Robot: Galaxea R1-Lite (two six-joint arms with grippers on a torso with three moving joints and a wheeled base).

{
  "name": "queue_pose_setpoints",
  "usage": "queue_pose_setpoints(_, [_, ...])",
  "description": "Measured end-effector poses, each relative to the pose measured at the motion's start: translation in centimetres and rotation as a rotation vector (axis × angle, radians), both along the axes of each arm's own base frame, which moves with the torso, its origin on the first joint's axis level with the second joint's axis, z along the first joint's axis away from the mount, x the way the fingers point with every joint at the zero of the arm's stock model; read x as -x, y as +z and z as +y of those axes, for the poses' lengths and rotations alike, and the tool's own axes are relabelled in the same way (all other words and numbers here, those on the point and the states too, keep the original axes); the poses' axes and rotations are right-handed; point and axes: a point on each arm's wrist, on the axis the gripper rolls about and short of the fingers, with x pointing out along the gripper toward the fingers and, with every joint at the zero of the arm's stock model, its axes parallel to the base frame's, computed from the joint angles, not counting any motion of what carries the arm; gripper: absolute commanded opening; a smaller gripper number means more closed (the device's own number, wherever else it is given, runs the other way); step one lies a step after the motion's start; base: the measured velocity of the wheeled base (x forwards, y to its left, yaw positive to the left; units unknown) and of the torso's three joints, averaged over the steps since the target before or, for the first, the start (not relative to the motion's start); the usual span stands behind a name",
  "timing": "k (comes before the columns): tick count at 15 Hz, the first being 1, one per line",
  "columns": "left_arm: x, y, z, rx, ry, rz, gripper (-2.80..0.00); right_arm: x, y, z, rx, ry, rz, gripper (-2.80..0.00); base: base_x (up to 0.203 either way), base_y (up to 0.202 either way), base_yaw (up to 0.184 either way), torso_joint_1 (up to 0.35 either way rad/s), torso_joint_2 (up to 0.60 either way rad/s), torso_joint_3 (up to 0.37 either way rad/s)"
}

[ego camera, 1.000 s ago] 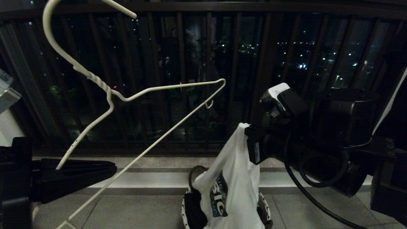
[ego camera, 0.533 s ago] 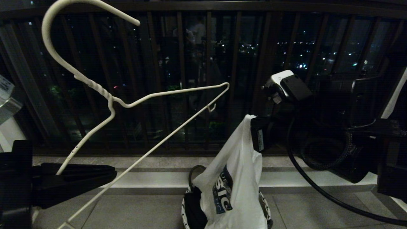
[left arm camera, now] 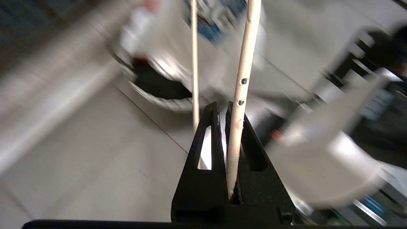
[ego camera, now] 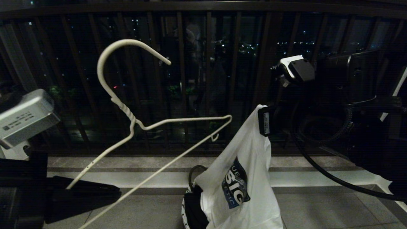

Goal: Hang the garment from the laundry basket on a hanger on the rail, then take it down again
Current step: Hang the clothes on the clothes rack

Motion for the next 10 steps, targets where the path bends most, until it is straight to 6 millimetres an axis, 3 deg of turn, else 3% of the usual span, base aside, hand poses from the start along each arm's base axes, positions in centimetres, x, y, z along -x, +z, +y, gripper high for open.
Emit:
queue_pose_setpoints(5, [-0.7,-0.2,-2.5,0.03,-0.045,0.123,-2.8,-1.7,0.3,0.7,-0.104,-0.047,0.005,-2.8,0.0,0.0,0.0,0.0,0.0,0.0])
queue_pose_setpoints(10, [-1.2,-0.3,-3.5,0.057,-0.043,0.152,-2.8,-3.0,0.2,1.7,-0.203,-0.068,0.017,-2.8,0.0,0.0,0.0,0.0,0.0,0.0])
